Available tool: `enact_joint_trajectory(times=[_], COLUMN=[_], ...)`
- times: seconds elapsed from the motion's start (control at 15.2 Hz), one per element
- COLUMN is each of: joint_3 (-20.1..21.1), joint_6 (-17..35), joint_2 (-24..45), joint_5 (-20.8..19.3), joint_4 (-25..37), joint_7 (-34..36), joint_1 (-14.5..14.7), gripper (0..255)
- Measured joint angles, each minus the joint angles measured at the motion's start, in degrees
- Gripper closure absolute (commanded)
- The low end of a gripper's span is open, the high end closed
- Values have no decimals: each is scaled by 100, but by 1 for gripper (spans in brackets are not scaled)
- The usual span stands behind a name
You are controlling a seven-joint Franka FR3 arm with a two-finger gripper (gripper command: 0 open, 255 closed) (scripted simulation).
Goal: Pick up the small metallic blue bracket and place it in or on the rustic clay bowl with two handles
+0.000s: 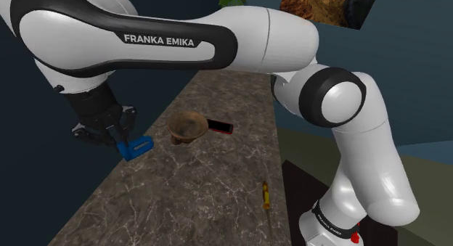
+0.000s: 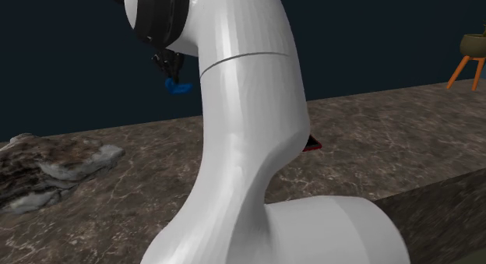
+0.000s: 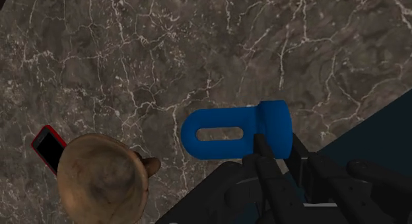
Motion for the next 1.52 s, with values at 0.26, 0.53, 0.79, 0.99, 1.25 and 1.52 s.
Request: enact_joint_trajectory(times=[0.26, 0.53, 0.79, 0.99, 1.25, 1.52], joint_3=[18, -51, -154, -245, -424, -480], joint_6=[467, 822, 954, 1092, 1226, 1530], joint_2=[-756, -1286, -1570, -1822, -2115, -2196], joint_5=[168, 282, 330, 376, 412, 417], joint_4=[-1200, -2025, -2372, -2703, -3032, -3395], joint_7=[-342, -799, -1236, -1580, -2155, -2280], joint_1=[-652, -1208, -1596, -1900, -2345, -2477], gripper=[255, 255, 255, 255, 255, 255])
